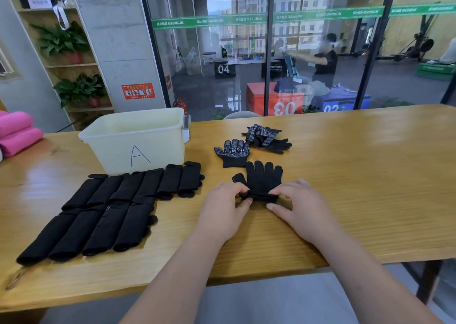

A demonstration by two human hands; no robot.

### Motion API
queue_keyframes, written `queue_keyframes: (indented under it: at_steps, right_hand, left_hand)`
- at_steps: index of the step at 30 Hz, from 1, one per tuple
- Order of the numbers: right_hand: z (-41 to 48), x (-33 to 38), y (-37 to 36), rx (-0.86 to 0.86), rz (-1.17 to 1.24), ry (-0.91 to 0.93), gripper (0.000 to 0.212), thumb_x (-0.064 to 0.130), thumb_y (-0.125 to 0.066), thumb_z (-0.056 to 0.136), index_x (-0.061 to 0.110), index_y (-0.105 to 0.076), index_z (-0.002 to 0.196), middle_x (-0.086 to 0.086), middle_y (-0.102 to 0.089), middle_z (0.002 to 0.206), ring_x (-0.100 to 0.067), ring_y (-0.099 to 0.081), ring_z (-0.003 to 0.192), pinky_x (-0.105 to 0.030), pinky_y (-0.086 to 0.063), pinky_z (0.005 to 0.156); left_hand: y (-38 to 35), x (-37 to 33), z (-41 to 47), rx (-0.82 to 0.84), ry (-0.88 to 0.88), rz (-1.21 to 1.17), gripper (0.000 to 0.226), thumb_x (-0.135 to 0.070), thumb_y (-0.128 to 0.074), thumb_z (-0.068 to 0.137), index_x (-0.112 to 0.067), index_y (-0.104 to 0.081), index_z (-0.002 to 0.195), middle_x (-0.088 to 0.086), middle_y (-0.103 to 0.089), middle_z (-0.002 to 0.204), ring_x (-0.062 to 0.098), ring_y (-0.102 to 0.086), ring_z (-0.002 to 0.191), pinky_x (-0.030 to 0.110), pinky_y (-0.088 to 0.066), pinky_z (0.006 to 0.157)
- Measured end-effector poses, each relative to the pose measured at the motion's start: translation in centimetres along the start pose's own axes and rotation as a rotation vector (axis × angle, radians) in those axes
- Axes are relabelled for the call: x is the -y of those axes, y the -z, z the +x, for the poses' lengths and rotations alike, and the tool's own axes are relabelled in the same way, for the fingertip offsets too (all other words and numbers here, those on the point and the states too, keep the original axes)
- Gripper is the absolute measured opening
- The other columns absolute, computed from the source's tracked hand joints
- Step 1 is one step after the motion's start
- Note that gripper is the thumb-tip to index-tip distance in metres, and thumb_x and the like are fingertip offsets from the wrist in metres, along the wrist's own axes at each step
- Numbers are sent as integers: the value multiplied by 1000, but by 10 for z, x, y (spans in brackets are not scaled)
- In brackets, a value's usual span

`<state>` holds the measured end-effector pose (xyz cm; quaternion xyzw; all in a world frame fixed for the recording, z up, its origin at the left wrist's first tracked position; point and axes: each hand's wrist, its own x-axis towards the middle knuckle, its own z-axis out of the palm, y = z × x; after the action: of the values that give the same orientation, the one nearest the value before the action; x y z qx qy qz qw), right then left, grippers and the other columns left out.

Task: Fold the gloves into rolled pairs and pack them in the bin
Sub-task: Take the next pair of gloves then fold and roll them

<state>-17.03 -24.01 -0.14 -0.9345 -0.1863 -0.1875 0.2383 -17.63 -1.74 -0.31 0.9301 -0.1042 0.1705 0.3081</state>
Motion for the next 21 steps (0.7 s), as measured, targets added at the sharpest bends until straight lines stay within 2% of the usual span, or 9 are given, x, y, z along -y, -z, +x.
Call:
queue_keyframes:
  at_steps: [3,6,10,13,17,21]
  right_hand:
    - [1,-3,1,-5,123,-123,15,46,-75,93,45,-74,107,25,-63,93,0,-54,94,-28,-47,80]
    - [2,-6,4,0,268,-197,10,45,-77,93,44,-73,102,29,-69,91,6,-61,92,-26,-48,80]
    - [3,-4,6,2,371,-243,14,39,-80,92,44,-68,99,28,-72,86,13,-62,87,-17,-43,73]
    - [3,-3,4,-3,336,-246,21,42,-78,92,42,-64,108,23,-75,84,0,-60,72,-24,-43,67]
    - [2,-2,-1,-60,122,-197,27,44,-78,90,44,-56,106,18,-67,77,-2,-58,67,-29,-48,64]
    - [0,-1,-7,-136,-42,-74,10,36,-79,91,41,-72,96,17,-54,84,-3,-53,79,-32,-51,63]
  left_hand:
    - [0,-1,-1,-15,40,-75,14,-39,-72,98,-40,-70,112,-20,-63,100,-2,-55,101,24,-48,91]
    - [1,0,0,-2,89,-124,13,-41,-73,97,-39,-72,110,-18,-66,99,-3,-59,99,22,-49,88]
    - [3,-2,-1,25,119,-170,9,-40,-75,96,-38,-72,104,-19,-72,94,-5,-62,93,16,-46,78]
    - [5,-4,-1,39,135,-216,16,-40,-76,95,-37,-67,107,-20,-74,90,-6,-63,92,17,-46,78]
    - [3,-7,-2,20,90,-127,23,-38,-75,95,-40,-56,108,-19,-70,84,-2,-61,87,24,-51,77]
    - [-1,-7,-1,2,-10,41,10,-35,-71,97,-41,-68,105,-18,-57,92,2,-56,87,28,-52,78]
